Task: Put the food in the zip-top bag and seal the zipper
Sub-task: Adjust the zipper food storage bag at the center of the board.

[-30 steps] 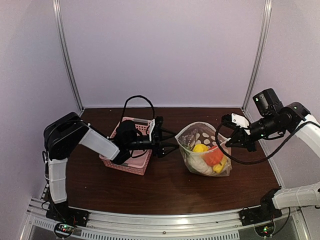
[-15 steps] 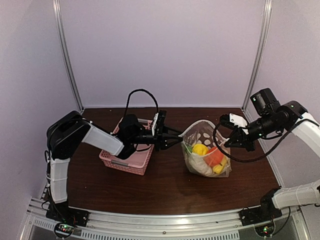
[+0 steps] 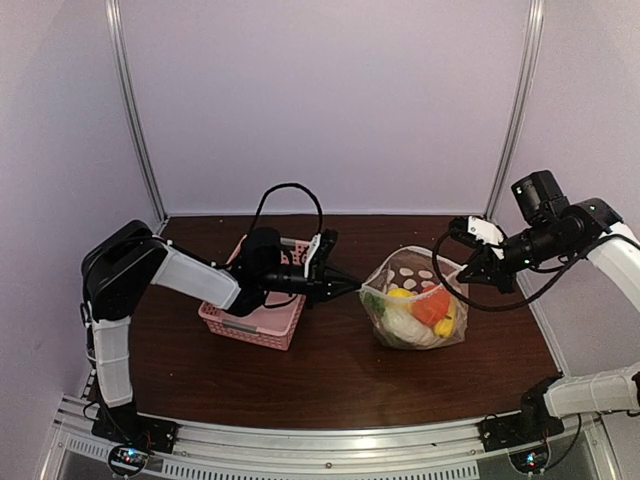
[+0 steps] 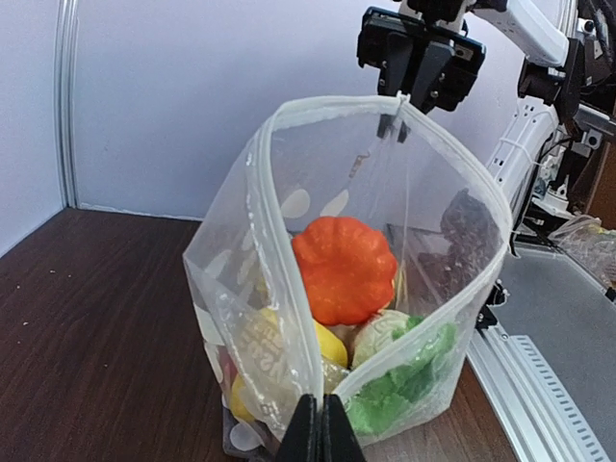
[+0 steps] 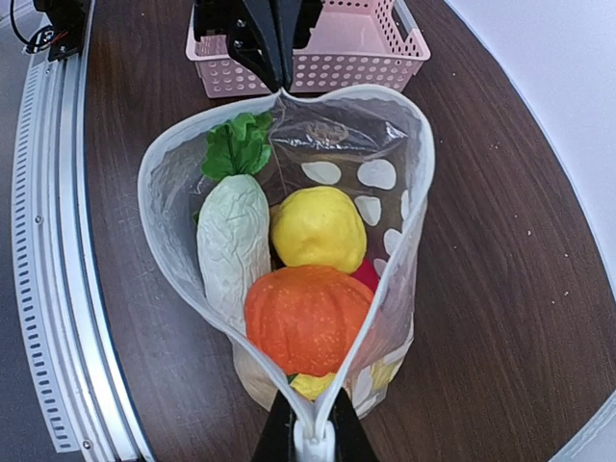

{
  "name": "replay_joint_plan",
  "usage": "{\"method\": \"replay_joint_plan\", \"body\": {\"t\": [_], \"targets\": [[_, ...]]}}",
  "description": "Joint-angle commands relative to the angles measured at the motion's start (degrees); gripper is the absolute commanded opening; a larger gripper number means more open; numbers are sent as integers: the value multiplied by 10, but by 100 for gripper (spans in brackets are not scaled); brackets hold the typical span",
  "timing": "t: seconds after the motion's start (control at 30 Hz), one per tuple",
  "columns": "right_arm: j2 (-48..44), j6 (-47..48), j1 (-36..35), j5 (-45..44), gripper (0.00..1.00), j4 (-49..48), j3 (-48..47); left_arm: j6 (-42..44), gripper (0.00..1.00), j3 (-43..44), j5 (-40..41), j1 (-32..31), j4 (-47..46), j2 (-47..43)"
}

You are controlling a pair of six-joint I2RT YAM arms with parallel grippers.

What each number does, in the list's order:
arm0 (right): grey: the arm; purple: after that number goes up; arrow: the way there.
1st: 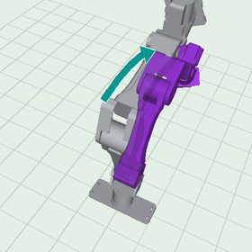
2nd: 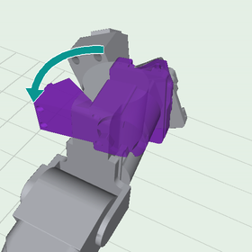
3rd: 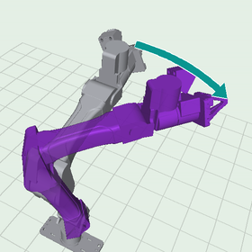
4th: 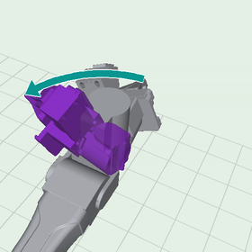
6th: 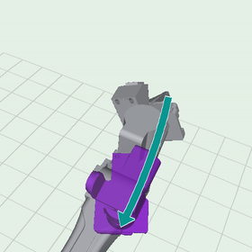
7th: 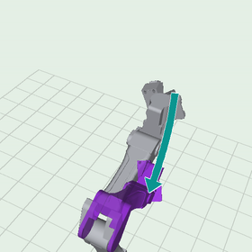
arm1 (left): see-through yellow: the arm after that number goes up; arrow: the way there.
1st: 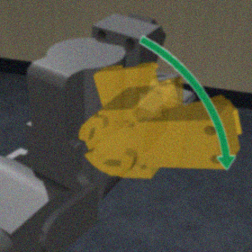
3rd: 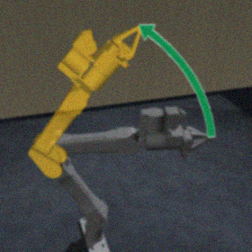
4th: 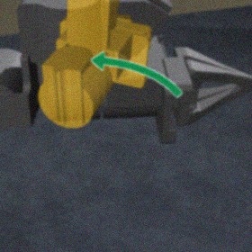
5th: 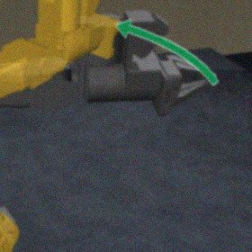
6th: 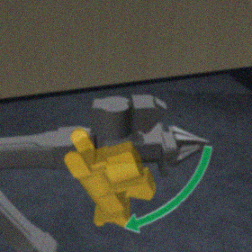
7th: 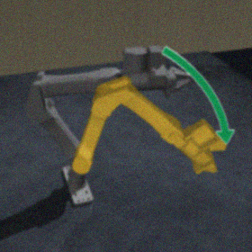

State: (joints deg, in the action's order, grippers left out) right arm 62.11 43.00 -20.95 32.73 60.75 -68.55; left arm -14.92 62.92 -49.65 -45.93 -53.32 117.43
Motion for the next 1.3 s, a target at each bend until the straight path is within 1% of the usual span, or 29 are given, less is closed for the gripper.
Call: {"method": "replay_joint_plan", "body": {"t": [0.0,0.07,0.27,0.47,0.57,0.63,0.8,0.93,1.07,1.13,1.2,1.23,1.27], "targets": [[-9,37,35,-10,0,31,-30,50,0,-35,21,12,68,-86],[-7,48,42,-13,0,40,-35,83,0,-36,31,12,121,-116],[-2,58,46,-20,0,45,-38,130,0,-7,44,12,245,-188],[-3,57,49,-14,0,42,-42,179,0,25,63,12,376,-218],[-5,54,50,3,0,41,-43,182,0,30,68,10,402,-221],[-2,61,50,26,0,46,-38,209,0,30,74,5,421,-229],[11,75,50,21,0,69,-40,260,0,40,80,3,479,-219],[-2,78,50,11,0,66,-34,246,0,32,78,3,477,-227],[3,84,50,18,0,72,-33,235,0,39,104,3,479,-238],[11,90,46,23,0,83,-33,242,30,40,123,-8,466,-246],[24,97,41,32,0,98,-34,279,50,32,147,-40,426,-258],[30,99,40,36,0,103,-35,295,62,33,183,-59,401,-254],[34,101,39,40,0,105,-38,306,71,41,202,-76,380,-245]]}}
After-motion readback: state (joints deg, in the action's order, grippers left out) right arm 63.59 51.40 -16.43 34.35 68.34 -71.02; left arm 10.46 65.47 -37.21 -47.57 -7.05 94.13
